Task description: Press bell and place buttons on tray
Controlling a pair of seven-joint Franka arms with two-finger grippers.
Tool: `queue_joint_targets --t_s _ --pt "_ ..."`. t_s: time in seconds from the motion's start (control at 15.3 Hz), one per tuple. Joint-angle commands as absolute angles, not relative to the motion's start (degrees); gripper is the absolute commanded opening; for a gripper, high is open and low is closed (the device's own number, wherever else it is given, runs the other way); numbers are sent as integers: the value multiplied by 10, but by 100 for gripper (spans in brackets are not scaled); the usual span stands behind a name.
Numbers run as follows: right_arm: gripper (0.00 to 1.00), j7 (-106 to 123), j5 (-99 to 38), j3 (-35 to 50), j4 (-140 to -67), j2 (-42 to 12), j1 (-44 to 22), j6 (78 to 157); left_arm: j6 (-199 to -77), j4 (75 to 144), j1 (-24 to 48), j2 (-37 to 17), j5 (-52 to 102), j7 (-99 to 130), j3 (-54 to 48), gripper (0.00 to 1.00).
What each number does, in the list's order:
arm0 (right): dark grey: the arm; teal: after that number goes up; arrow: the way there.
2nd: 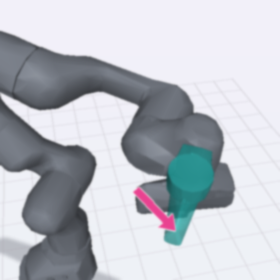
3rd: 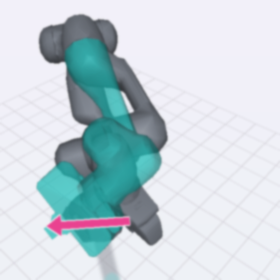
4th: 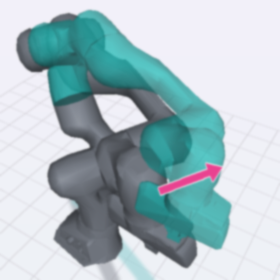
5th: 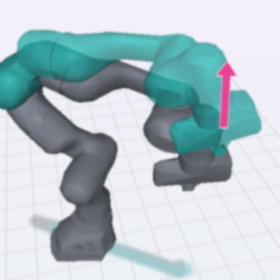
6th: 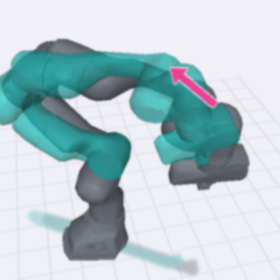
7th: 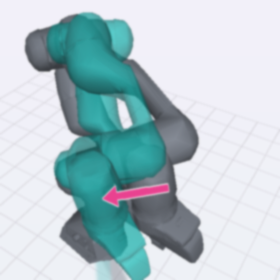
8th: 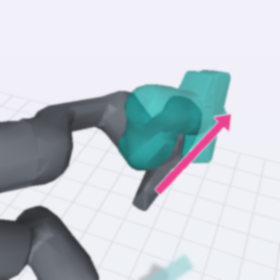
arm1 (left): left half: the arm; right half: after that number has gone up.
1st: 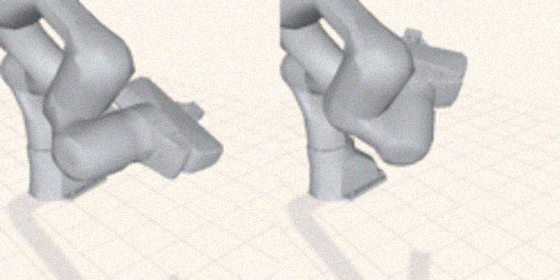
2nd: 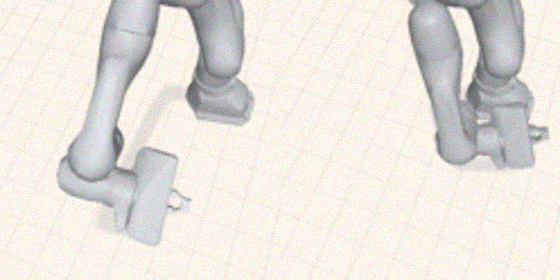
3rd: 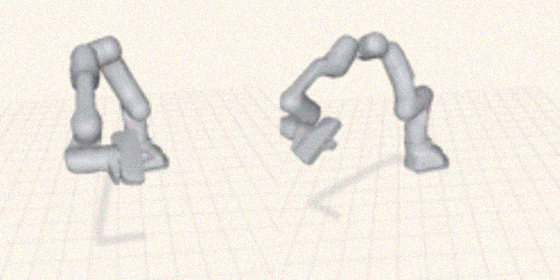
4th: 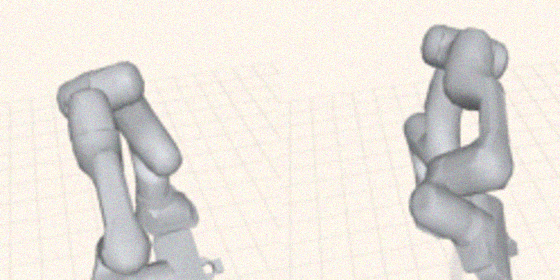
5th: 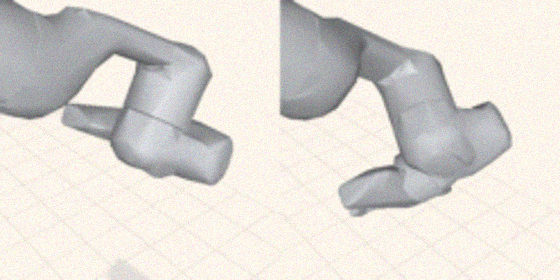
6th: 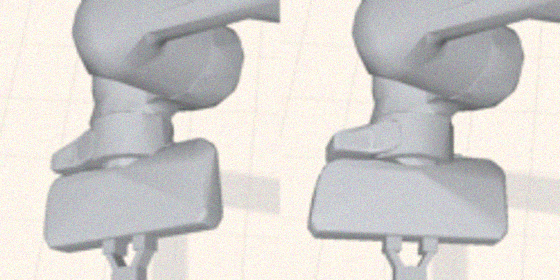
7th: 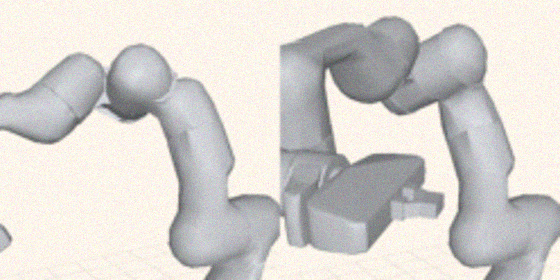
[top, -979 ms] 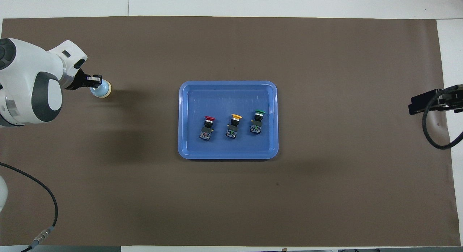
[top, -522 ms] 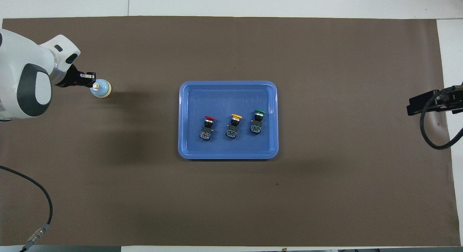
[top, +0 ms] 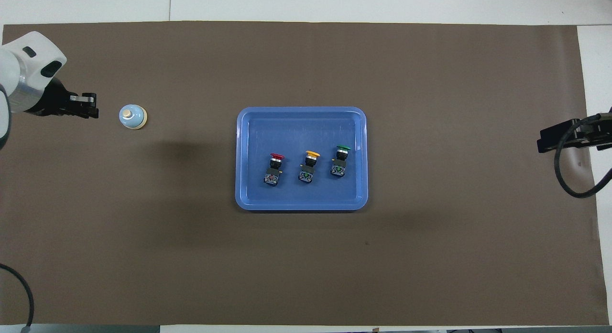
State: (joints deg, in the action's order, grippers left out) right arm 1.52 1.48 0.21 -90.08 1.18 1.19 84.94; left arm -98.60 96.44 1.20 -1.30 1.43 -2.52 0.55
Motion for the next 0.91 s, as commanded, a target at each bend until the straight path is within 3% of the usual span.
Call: queue_joint_targets --t_s 0.0,0.85 --pt "100 26 18 11 -910 21 27 851 -942 986 16 32 11 -10 6 100" --pt "100 26 18 11 -910 21 27 850 -906 988 21 38 11 -9 4 100"
